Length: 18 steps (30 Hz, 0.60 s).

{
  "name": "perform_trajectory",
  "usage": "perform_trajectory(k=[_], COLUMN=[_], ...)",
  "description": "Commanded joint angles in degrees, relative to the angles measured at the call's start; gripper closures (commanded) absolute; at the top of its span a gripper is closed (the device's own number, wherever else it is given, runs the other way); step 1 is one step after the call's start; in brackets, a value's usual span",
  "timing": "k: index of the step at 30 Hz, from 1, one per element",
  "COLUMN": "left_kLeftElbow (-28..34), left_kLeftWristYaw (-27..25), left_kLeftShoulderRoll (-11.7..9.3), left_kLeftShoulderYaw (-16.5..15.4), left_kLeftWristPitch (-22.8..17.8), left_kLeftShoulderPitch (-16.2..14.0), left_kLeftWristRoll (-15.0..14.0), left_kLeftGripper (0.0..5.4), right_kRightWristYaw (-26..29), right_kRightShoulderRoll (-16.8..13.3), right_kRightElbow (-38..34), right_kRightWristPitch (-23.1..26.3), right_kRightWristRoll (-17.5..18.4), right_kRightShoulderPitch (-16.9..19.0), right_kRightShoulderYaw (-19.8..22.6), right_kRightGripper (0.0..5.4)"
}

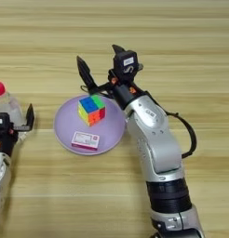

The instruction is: Move the objects on the table

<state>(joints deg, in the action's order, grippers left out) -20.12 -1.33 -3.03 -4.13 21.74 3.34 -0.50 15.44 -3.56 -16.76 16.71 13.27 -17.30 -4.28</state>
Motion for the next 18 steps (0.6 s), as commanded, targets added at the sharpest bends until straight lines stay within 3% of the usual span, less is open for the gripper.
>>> perform_trajectory(k=[1, 11, 18], left_kLeftElbow=[0.96, 2.55, 4.66], left_kLeftWristYaw=[0.20, 0.28, 0.19], left_kLeftShoulderRoll=[-0.09, 0.16, 0.11], left_kLeftShoulderYaw=[0.25, 0.84, 1.19], left_kLeftWristPitch=[-0.59, -0.71, -1.05], left_kLeftShoulderPitch=[0.28, -1.34, -3.18], left_kLeftWristRoll=[0.39, 0.73, 0.64], left_kLeftGripper=[0.02, 0.02, 0.02], right_kRightWristYaw=[-0.05, -0.41, 0.46], right_kRightShoulderRoll=[-0.02, -0.65, -2.86], right_kRightElbow=[0.53, 3.05, 6.89], right_kRightWristPitch=[-0.75, -3.32, -7.51], right_kRightWristRoll=[0.14, -1.35, -3.09], right_kRightShoulderPitch=[0.12, 1.10, 5.68], right_kRightShoulderYaw=[0.36, 0.60, 1.60], right_kRightGripper=[0.00, 0.00, 0.00])
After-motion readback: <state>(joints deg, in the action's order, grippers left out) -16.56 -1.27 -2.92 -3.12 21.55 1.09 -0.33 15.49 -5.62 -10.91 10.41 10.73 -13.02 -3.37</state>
